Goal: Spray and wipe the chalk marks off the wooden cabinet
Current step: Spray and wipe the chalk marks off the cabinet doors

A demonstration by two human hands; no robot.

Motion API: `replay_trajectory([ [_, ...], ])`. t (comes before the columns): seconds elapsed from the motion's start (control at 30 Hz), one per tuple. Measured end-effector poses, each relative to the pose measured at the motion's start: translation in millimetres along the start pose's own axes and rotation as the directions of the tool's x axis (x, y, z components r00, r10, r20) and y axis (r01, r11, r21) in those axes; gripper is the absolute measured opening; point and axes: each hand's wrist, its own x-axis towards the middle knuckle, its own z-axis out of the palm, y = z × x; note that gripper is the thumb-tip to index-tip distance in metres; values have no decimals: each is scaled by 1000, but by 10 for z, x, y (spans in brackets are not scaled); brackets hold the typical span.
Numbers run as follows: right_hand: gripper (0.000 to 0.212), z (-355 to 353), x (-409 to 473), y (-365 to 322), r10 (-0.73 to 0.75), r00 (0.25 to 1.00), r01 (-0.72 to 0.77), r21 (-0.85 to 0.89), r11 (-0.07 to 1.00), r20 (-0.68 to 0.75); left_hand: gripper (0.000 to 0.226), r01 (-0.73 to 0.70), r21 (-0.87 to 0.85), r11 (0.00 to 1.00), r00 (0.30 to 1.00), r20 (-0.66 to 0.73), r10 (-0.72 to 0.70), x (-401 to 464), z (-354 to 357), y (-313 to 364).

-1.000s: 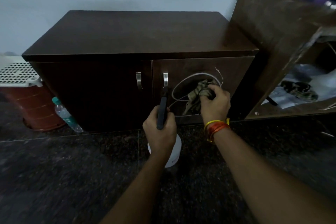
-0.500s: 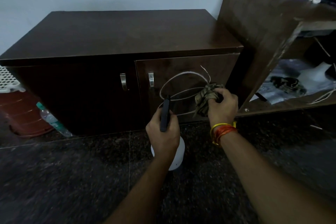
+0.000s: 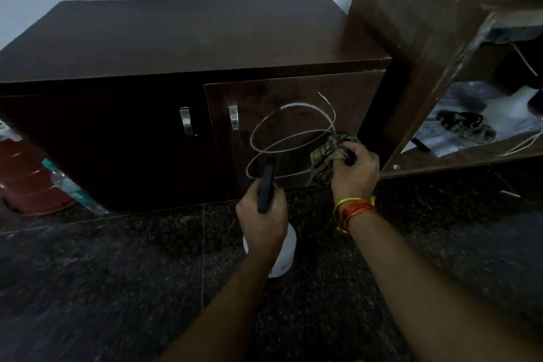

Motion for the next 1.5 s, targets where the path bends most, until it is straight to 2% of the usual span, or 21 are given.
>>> replay_trajectory([
  [0.1,31,-28,-3,98,45,999,-45,-10,999,-9,25,-21,8,1000,999,44,21,-56,80,-41],
  [0.27,29,-75,31,243,67,997,-68,-22,997,-32,27,-8,-6,1000,992,129,9,-172,195,-123],
  [0.53,29,-142,76,406,128,991,-128,-22,991,-33,26,-41,127,991,962,275,5,-307,240,-252],
  [0.63,28,-133,71,439,136,990,-136,-24,990,-28,33,-34,158,987,956,292,-13,-364,190,-335],
  [0.77,28,-101,35,423,142,990,-143,-21,990,-18,28,-26,202,979,949,314,-39,-394,64,-444],
  [0.9,28,-45,-12,374,148,989,-149,-20,989,-21,25,-5,247,969,957,281,-66,-367,-133,-539],
  [1.07,30,72,-122,281,179,984,-179,-18,984,-4,43,33,292,956,972,214,-99,-342,-417,-623],
  [1.2,33,190,-230,202,193,981,-193,4,981,-10,38,100,311,945,975,160,-156,-321,-600,-674],
  [1.3,34,292,-285,136,210,978,-210,53,976,-2,29,138,285,948,973,139,-183,-303,-714,-691],
  [1.43,25,486,-348,-30,245,969,-244,139,960,11,40,145,251,957,985,53,-163,-246,-795,-663],
  [1.5,22,548,-375,-171,254,967,-253,205,946,19,38,114,186,976,991,47,-125,-216,-810,-577],
])
